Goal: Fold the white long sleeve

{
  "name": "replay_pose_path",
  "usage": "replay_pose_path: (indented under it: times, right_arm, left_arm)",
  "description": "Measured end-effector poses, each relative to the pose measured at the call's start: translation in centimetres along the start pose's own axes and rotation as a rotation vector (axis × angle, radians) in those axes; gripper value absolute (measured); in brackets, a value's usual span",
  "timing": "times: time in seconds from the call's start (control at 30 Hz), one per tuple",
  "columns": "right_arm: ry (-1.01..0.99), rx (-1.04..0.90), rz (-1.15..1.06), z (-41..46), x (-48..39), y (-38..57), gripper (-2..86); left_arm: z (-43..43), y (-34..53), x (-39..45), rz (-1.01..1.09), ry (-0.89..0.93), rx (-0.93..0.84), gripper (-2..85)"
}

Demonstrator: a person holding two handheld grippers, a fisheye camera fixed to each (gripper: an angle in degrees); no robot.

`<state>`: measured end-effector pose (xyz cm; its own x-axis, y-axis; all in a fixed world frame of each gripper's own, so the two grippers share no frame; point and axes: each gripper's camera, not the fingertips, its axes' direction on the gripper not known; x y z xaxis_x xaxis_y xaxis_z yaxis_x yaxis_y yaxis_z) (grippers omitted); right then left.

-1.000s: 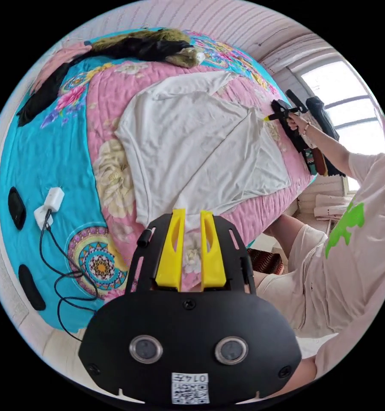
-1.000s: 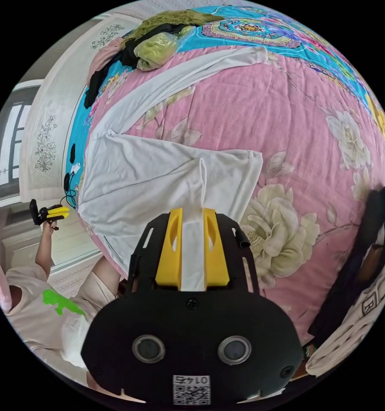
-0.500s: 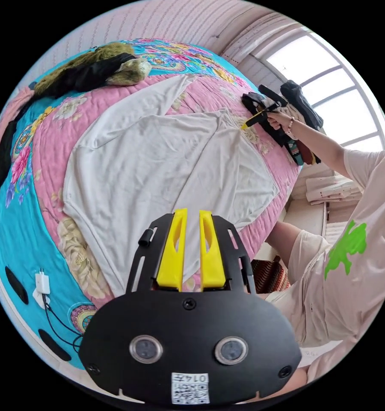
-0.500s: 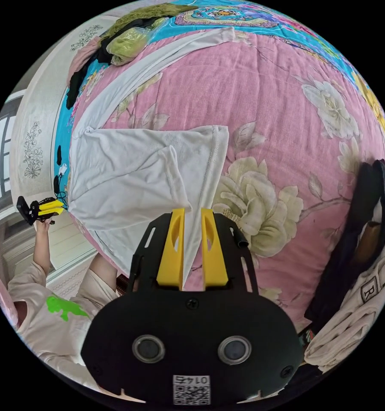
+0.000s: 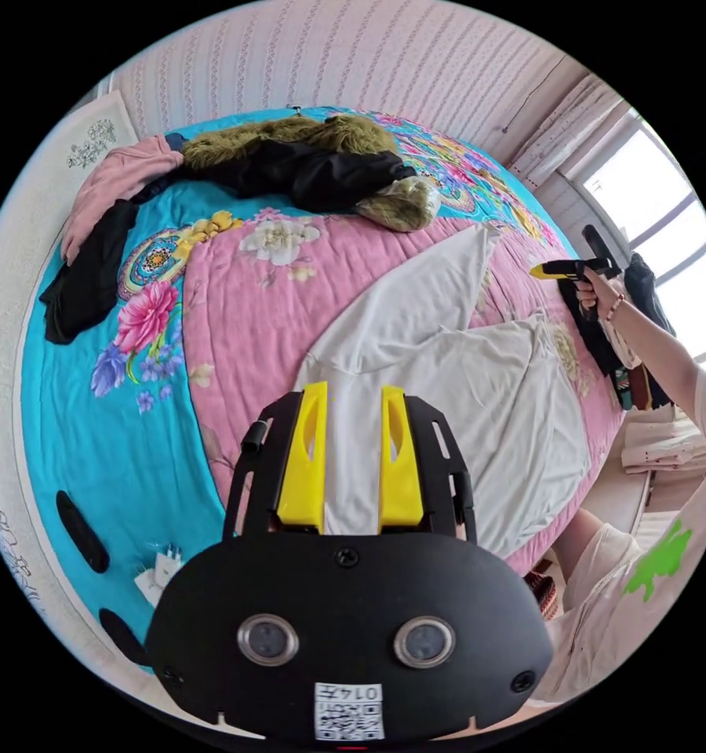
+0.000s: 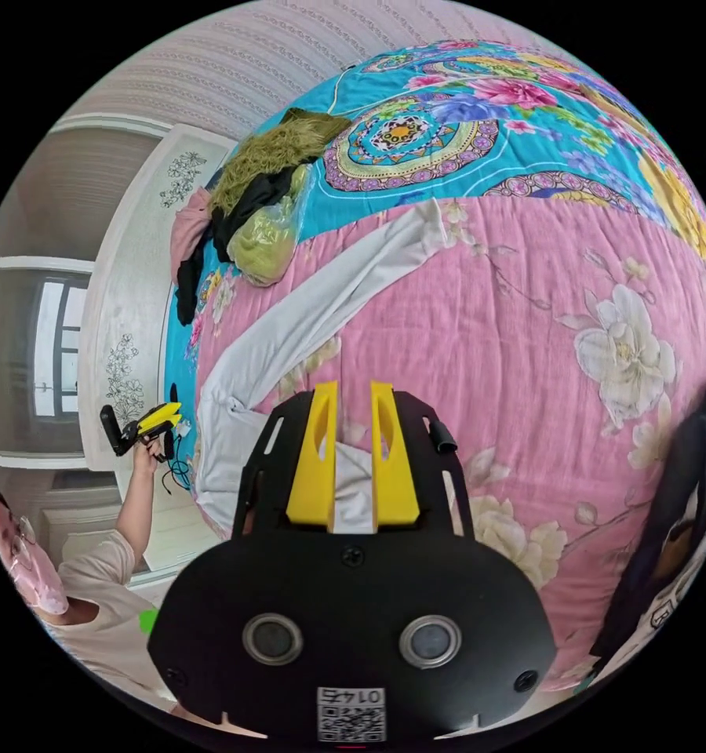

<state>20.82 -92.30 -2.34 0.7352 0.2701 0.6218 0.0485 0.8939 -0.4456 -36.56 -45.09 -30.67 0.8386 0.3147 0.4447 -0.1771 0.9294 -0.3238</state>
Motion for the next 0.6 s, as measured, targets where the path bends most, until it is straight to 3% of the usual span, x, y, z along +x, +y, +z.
replay_pose_path:
  times: [0.23,0.37,0.47,0.6]
  right_arm:
    - [0.094,0.138,0.120,-1.7,1.7,-1.6,8.1]
    - [0.078,0.300,0.188,-2.9,2.9,-1.4,9.7]
    - [0.108,0.275,0.178,-1.9,2.5,-1.9,10.3]
    - [0.209,0.217,0.121,-1.0,0.8,-2.1,2.0]
  left_arm:
    - [6.8,-5.7,-2.6,-0.013,-0.095,-0.227,4.6]
    - [7.5,-6.7,-3.6,-0.045,-0.077,-0.174,4.2]
    - [7.7,-7.6,-4.9,-0.082,-0.028,-0.148,4.1]
    - [8.1,-9.1,-5.9,-0.090,-0.005,-0.153,3.9]
